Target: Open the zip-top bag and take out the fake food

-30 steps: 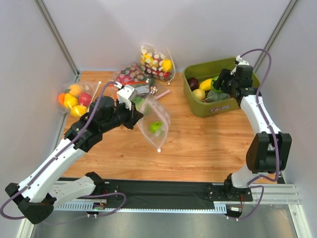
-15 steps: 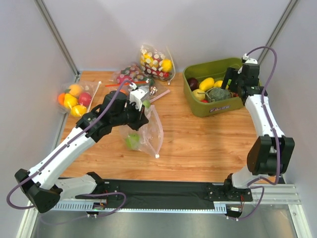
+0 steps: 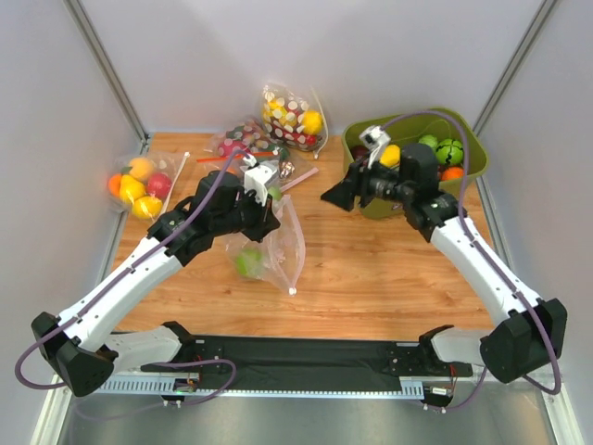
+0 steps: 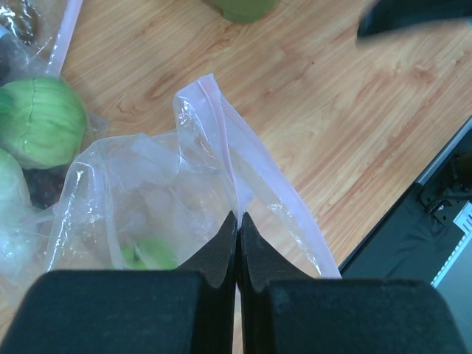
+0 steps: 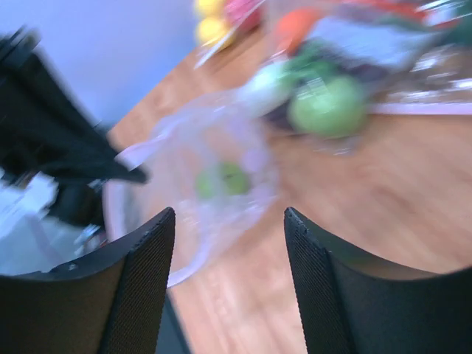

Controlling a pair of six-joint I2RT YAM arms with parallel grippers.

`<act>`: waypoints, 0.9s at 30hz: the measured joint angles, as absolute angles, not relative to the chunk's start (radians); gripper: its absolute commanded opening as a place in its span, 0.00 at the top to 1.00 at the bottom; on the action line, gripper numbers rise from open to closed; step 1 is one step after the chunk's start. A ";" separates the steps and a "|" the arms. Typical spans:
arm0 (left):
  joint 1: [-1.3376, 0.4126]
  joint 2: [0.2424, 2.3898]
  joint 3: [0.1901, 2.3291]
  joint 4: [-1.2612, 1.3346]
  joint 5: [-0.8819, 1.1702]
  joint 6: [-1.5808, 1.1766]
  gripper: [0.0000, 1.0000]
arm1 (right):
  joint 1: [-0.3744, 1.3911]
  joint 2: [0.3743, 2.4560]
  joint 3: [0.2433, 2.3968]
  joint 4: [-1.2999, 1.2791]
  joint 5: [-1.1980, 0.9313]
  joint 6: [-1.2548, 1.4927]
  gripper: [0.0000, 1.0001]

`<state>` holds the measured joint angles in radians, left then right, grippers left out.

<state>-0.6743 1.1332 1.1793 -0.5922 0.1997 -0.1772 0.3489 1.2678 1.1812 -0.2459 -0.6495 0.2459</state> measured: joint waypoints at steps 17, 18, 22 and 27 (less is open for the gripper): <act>-0.674 1.112 1.179 -0.571 0.193 -0.189 1.00 | 0.635 1.354 1.044 -0.049 -0.953 0.384 0.57; -0.674 1.112 1.179 -0.570 0.194 -0.189 1.00 | 0.638 1.355 1.039 -0.044 -0.952 0.386 0.58; -0.674 1.112 1.179 -0.550 0.224 -0.196 1.00 | 0.647 1.382 1.031 -0.029 -0.925 0.397 0.63; -0.673 1.112 1.179 -0.511 0.299 -0.206 1.00 | 0.654 1.473 1.031 -0.029 -0.817 0.391 0.62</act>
<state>-0.6735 1.1122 1.1790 -0.5106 0.2993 -0.2058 0.6544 1.4734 1.0309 -0.0292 -0.8165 0.3912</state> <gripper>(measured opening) 0.006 0.367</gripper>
